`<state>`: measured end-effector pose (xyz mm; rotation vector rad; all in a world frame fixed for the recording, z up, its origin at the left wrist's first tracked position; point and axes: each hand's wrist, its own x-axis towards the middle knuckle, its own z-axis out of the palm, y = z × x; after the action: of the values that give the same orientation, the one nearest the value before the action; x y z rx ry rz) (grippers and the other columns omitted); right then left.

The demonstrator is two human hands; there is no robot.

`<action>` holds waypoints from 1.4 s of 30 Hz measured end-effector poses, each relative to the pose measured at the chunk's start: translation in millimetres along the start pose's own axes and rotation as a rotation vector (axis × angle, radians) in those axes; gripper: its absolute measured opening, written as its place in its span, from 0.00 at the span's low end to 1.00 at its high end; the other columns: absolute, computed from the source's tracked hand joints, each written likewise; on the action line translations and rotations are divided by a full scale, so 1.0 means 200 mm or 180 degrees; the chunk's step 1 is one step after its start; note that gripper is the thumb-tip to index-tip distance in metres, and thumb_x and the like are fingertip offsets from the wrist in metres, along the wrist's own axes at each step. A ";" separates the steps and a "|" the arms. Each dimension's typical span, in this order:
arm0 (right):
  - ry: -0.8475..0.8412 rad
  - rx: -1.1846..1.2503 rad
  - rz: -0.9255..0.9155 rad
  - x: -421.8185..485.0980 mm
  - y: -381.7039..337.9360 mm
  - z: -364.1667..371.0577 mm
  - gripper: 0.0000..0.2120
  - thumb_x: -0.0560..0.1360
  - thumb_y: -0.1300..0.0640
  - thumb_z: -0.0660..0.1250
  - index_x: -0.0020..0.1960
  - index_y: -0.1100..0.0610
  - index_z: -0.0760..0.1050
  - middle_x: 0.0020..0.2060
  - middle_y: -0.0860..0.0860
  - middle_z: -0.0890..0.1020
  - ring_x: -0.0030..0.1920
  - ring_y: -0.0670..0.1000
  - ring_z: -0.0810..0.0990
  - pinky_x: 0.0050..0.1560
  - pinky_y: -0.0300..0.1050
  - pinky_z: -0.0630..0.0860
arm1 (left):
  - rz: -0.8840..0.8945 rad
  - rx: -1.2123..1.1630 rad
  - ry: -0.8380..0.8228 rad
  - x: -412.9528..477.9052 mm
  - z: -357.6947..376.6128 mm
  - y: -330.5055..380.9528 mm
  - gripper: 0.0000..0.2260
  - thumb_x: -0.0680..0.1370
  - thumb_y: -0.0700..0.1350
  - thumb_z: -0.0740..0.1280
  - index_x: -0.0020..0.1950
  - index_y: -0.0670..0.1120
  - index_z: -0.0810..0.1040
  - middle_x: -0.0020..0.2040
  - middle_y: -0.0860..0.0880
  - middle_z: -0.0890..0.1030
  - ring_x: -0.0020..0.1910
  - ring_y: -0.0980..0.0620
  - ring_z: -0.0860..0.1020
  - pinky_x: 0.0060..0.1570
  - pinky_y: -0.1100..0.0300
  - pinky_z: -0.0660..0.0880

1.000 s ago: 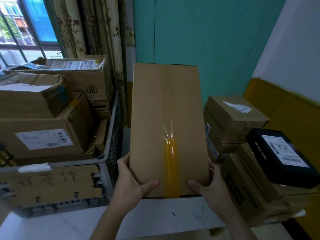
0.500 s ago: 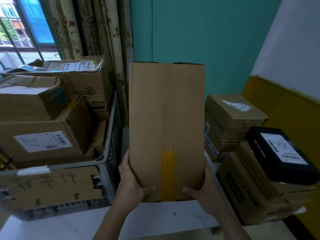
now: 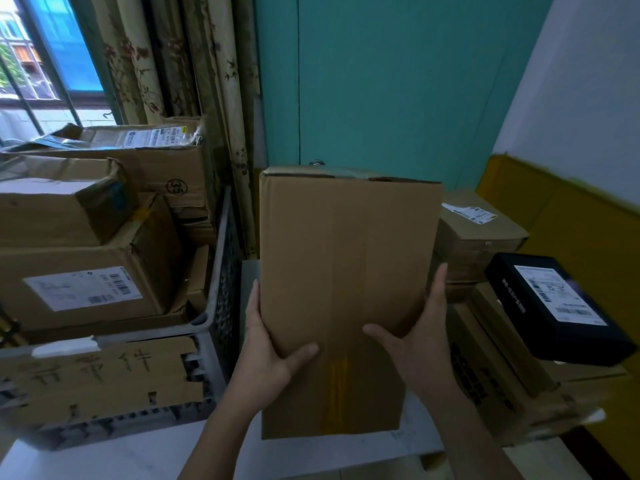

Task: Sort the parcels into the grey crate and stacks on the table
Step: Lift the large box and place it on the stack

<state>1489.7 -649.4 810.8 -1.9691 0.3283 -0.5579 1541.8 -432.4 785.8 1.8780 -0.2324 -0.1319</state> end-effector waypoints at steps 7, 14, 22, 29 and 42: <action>-0.0138 -0.0675 -0.0240 -0.01 -0.11 0.02 0.67 0.63 0.50 0.82 0.62 0.22 0.23 0.77 0.40 0.49 0.77 0.51 0.56 0.73 0.59 0.64 | -0.0001 -0.0183 0.0381 0.01 -0.04 0.02 0.44 0.65 0.62 0.79 0.69 0.67 0.52 0.73 0.55 0.65 0.70 0.51 0.69 0.69 0.44 0.71; 0.0216 -0.0170 -0.0390 -0.01 -0.10 -0.03 0.64 0.61 0.54 0.82 0.67 0.25 0.33 0.77 0.40 0.49 0.67 0.35 0.51 0.67 0.44 0.55 | 0.0586 -0.0111 0.0569 0.01 -0.10 0.19 0.51 0.64 0.64 0.73 0.78 0.67 0.43 0.76 0.59 0.60 0.71 0.57 0.66 0.69 0.51 0.69; 0.0097 -0.0797 -0.0819 0.02 -0.17 -0.09 0.64 0.60 0.47 0.82 0.66 0.22 0.30 0.77 0.41 0.36 0.72 0.40 0.46 0.68 0.49 0.60 | 0.1035 0.0242 0.0345 0.00 -0.13 0.29 0.51 0.66 0.58 0.76 0.74 0.73 0.40 0.75 0.58 0.61 0.72 0.54 0.67 0.69 0.43 0.71; 0.0111 -0.0948 -0.0922 0.05 -0.25 -0.09 0.51 0.60 0.46 0.82 0.67 0.21 0.50 0.76 0.36 0.35 0.66 0.33 0.44 0.68 0.58 0.67 | 0.1340 -0.0078 0.0537 0.00 -0.17 0.34 0.40 0.68 0.53 0.75 0.70 0.74 0.54 0.64 0.71 0.66 0.59 0.73 0.72 0.48 0.74 0.76; 0.0490 -0.0901 -0.1174 0.02 -0.10 -0.05 0.40 0.59 0.51 0.83 0.63 0.40 0.64 0.78 0.52 0.50 0.68 0.43 0.52 0.54 0.43 0.69 | 0.1049 0.0036 0.0479 -0.04 -0.13 0.31 0.32 0.68 0.46 0.77 0.60 0.66 0.61 0.56 0.63 0.71 0.52 0.75 0.74 0.42 0.72 0.78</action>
<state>1487.5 -649.1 833.5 -2.2835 0.1420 -0.9453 1533.2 -424.4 852.5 1.8248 -0.4349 0.2350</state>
